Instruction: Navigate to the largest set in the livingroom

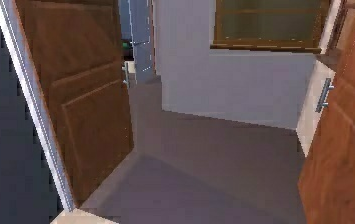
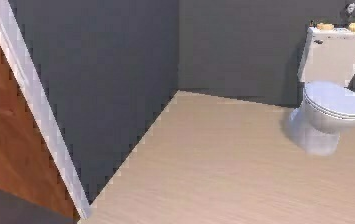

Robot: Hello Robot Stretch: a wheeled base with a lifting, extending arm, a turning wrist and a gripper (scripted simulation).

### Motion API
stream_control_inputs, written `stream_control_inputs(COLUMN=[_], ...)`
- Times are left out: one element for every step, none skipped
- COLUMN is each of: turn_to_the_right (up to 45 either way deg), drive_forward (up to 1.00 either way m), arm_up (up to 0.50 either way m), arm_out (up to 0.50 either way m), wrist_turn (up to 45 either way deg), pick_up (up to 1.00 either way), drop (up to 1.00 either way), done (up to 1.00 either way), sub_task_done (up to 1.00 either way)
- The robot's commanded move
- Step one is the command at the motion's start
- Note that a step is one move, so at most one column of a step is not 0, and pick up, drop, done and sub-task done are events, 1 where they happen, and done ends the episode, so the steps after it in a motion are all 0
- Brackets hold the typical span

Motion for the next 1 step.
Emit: stream_control_inputs(turn_to_the_right=[0.0], drive_forward=[1.0], arm_up=[0.0], arm_out=[0.0], wrist_turn=[0.0], pick_up=[0.0], drop=[0.0], done=[0.0], sub_task_done=[0.0])
